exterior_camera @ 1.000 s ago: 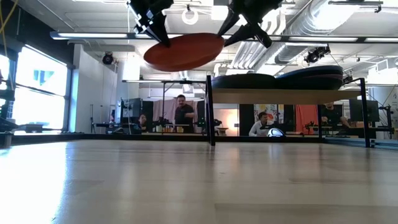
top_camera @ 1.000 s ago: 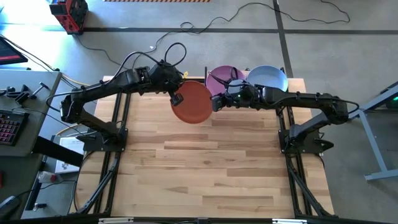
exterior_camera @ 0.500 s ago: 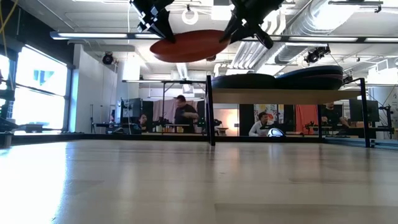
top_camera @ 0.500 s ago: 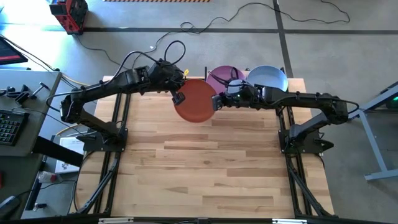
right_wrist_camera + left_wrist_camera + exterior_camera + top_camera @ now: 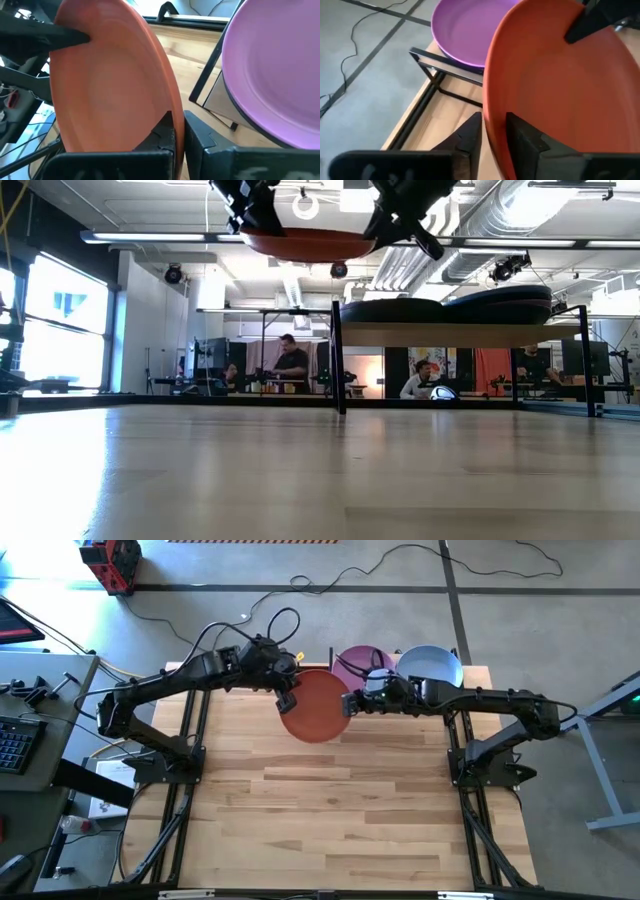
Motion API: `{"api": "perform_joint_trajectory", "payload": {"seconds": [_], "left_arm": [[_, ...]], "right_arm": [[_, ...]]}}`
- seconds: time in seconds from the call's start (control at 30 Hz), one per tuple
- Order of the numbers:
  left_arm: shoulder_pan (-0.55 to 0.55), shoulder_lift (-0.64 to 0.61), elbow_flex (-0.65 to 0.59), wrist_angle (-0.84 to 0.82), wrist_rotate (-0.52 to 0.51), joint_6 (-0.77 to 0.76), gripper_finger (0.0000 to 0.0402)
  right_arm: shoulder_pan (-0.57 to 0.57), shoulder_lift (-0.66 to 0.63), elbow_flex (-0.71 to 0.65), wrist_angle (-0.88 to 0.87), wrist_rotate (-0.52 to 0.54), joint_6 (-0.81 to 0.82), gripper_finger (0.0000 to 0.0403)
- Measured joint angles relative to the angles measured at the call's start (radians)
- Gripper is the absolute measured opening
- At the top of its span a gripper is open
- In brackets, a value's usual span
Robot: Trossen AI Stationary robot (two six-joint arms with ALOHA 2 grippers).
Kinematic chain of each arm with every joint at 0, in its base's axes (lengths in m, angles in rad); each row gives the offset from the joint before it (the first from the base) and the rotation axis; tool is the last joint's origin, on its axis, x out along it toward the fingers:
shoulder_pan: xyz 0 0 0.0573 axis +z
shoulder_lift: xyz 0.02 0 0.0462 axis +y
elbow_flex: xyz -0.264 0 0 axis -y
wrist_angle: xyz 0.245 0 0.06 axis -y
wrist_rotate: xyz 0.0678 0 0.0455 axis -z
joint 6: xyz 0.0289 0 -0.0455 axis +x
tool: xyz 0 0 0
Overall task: Place and stack plates onto a shelf
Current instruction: Stack the orange plate on top of the purple plate on the shelf
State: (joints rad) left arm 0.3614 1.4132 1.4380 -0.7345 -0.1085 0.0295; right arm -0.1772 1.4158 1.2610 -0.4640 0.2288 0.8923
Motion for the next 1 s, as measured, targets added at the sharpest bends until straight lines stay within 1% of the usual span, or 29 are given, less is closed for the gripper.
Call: {"api": "perform_joint_trajectory", "payload": {"seconds": [0.17,0.37,0.5,0.57,0.67,0.83,1.0], "left_arm": [[0.0,-0.005,0.008,0.035,-0.006,-0.001,0.01],[-0.002,-0.007,0.094,0.042,-0.005,0.0,0.0108],[-0.009,-0.007,0.127,0.043,-0.006,0.016,0.0108],[-0.009,-0.007,0.129,0.04,-0.005,0.028,0.0108],[-0.009,-0.007,0.129,0.024,-0.006,0.036,0.0108],[-0.009,-0.002,0.129,-0.028,-0.006,0.054,0.0108],[-0.007,-0.003,0.129,-0.039,-0.006,0.054,0.0108]], "right_arm": [[0.0,0.0,0.0,-0.018,0.0,0.017,0.0],[-0.015,-0.004,0.0,-0.052,0.0,0.024,0.0],[-0.066,-0.032,0.0,-0.071,-0.009,-0.002,0.0],[-0.108,-0.055,0.0,-0.07,-0.036,-0.018,0.0],[-0.196,-0.088,0.0,-0.071,-0.115,-0.056,0.0],[-0.385,-0.118,0.0,-0.077,-0.31,-0.077,0.0],[-0.542,-0.113,0.0,-0.101,-0.486,-0.089,0.0]]}}
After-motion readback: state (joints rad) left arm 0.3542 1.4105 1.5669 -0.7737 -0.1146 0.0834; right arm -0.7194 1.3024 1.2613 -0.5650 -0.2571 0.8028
